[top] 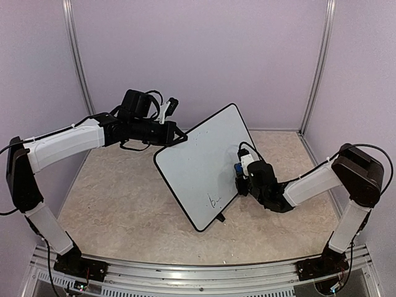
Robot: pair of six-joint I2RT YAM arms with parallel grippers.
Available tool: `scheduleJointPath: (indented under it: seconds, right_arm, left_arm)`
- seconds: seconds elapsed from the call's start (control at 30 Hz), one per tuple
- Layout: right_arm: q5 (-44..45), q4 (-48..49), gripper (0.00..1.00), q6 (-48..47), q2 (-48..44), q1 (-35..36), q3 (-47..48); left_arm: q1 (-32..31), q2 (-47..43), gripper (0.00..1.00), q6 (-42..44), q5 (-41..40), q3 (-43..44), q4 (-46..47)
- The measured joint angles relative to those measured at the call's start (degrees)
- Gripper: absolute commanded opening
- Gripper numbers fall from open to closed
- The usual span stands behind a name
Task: Erase the whiteboard
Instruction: Erase the whiteboard at the center of the board.
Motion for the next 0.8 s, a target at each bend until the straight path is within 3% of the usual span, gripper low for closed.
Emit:
scheduleJointPath:
  seconds: [0.37,0.8]
  right_arm:
    - [4.02,0.48,0.29,0.33,-0.09,6.36,-0.02]
    - [-2.47,-2.08,0.29,0.44,-2.84,7.43,-0.48]
  left_arm:
    - [0.31,0.02,0.0,0.07,0.09,0.0,-0.09]
    - [0.31,0.02,0.0,0.11,0.37,0.0,0.17]
